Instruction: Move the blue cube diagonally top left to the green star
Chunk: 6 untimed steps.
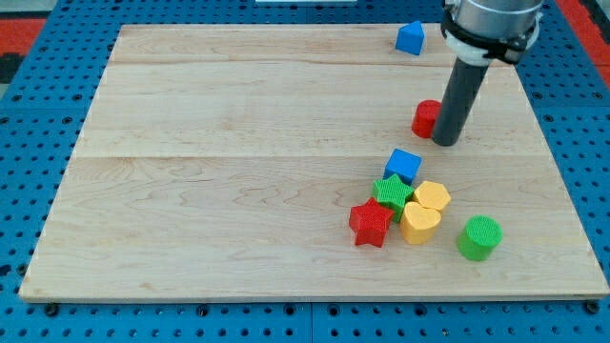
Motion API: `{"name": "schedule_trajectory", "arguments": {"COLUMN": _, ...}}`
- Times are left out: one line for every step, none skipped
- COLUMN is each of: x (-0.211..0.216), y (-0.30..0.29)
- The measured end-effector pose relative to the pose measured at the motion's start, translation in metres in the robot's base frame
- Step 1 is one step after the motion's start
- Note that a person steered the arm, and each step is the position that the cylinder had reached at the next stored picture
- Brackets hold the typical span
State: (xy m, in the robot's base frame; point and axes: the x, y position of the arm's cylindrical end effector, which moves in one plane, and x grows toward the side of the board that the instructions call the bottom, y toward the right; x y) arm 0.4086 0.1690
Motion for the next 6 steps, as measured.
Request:
{"name": "schedule_trajectory", "arguments": {"x": -0.033, "y": 0.006}}
{"name": "schedule_trajectory", "arguments": {"x": -0.061, "y": 0.006}}
{"name": "schedule_trajectory", "arguments": {"x": -0.041, "y": 0.024}}
{"name": "schedule_trajectory", "arguments": {"x": 0.018, "y": 0.038}}
{"name": "schedule_trajectory", "arguments": {"x": 0.061, "y": 0.025}}
{"name": "schedule_trajectory", "arguments": {"x": 0.063, "y": -0.018}}
